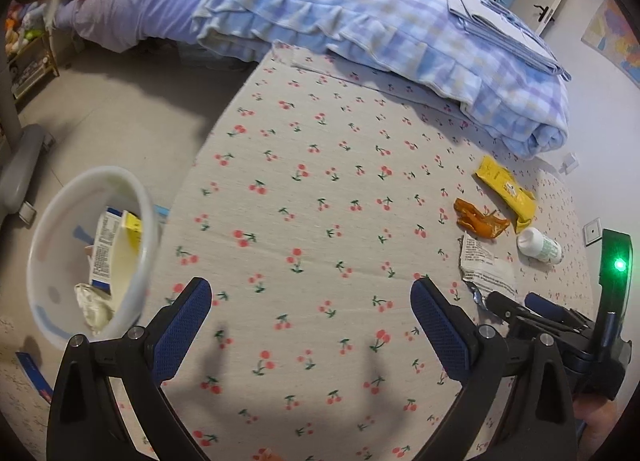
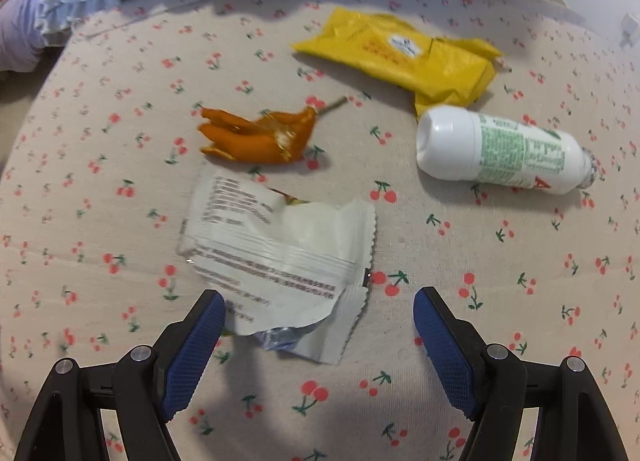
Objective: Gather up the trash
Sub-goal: 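Grasp the white printed wrapper with the right tool, then grasp the orange peel with the left tool, then lift the orange peel with the left tool while the right tool carries the wrapper toward the bin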
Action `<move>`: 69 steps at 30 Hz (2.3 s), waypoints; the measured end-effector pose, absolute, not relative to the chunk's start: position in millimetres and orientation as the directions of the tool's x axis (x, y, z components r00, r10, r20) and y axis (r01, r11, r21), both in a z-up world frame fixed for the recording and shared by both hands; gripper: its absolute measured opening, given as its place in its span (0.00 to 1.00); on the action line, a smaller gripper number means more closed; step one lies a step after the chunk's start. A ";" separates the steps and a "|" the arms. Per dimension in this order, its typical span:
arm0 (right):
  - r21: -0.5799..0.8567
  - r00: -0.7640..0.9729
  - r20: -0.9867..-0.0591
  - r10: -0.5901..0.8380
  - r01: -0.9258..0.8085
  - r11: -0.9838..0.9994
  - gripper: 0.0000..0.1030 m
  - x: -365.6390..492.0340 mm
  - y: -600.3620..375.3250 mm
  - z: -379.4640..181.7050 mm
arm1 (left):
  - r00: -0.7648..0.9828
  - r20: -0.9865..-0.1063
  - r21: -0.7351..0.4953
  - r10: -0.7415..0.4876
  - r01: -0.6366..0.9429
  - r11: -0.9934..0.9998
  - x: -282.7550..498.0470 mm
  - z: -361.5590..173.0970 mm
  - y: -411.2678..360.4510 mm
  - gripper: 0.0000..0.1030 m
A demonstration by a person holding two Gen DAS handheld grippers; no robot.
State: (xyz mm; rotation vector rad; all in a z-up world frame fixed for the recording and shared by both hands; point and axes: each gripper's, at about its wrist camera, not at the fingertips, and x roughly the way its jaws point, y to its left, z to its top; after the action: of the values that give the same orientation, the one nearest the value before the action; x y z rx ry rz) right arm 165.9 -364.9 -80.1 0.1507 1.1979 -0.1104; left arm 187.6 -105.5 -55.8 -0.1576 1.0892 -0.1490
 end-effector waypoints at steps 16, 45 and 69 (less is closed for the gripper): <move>0.105 0.377 -0.925 0.041 0.151 0.983 0.34 171.6 -370.6 -83.1 | 0.437 -0.889 -0.137 -0.138 0.033 0.990 192.1 -72.0 -106.8 0.98; 0.173 0.466 -0.885 0.003 0.323 0.930 0.25 95.3 -510.6 -34.5 | 0.475 -0.802 -0.404 -0.363 0.017 0.915 232.0 -93.6 -272.6 0.89; 0.173 0.484 -0.875 0.000 0.313 0.934 0.25 79.7 -525.2 -25.2 | 0.497 -0.814 -0.314 -0.302 0.061 0.948 224.7 -99.1 -277.1 0.16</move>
State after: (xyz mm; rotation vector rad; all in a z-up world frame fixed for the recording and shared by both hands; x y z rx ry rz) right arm 79.7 -525.2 -25.2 0.3308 1.0529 -0.1950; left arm 224.7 -277.1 -99.1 -0.2578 1.0306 -0.2224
